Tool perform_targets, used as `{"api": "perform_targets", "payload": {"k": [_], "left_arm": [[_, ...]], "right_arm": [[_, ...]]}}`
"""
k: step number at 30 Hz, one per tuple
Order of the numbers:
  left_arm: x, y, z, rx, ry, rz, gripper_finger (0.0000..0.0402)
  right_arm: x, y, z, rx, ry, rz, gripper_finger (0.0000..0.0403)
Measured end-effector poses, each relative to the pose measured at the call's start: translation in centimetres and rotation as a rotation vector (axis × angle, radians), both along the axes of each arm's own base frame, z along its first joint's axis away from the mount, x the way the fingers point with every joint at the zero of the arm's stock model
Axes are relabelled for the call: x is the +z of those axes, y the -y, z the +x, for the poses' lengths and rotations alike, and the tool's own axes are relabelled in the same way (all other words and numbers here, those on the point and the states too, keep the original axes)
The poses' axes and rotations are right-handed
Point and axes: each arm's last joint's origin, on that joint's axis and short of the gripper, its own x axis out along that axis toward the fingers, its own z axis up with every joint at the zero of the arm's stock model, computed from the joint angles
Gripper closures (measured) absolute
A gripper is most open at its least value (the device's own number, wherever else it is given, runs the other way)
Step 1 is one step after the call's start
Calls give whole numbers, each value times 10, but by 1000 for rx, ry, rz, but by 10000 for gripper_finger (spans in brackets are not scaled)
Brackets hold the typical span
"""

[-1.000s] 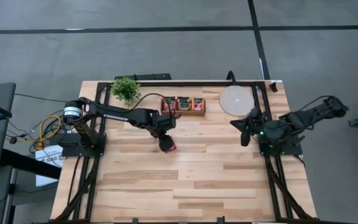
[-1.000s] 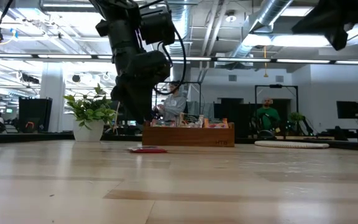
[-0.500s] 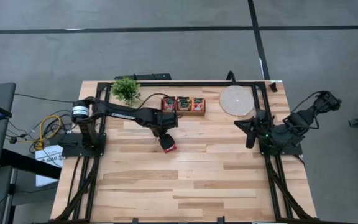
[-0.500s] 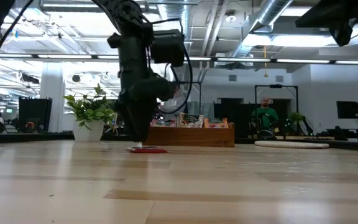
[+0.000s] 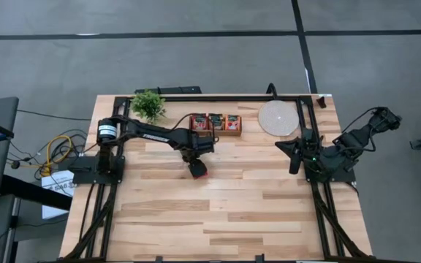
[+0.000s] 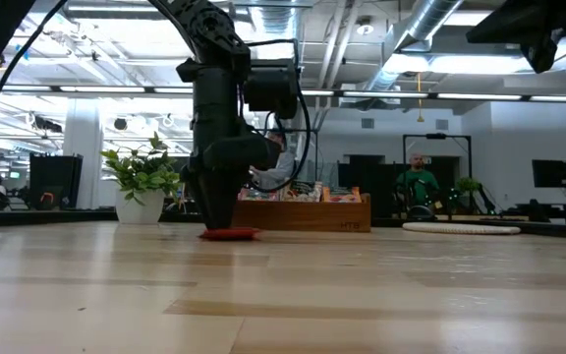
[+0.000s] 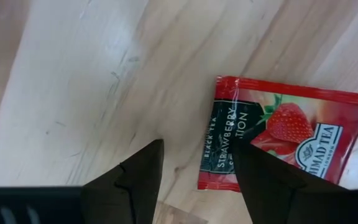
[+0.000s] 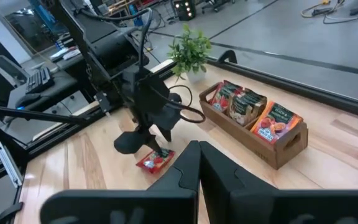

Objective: Pick & Place Tea
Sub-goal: Put the red tea bag into the left section of the wooden organizer

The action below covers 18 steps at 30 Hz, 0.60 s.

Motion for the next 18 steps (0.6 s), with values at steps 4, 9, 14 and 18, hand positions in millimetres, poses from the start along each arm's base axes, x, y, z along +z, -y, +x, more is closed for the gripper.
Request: {"api": "perform_targets", "payload": {"k": [4, 9, 14, 18], "left_arm": [[-1, 1, 0, 0, -8, 9, 229], [-1, 4, -1, -2, -16, 17, 295], [2, 6, -2, 6, -8, 54, 361], [8, 11, -4, -4, -8, 112, 392]], "right_arm": [[0, 0, 0, 0, 0, 0, 403], [0, 0, 0, -4, 1, -1, 403], [0, 0, 0, -4, 1, 1, 403], [0, 0, 0, -2, 1, 1, 403]]}}
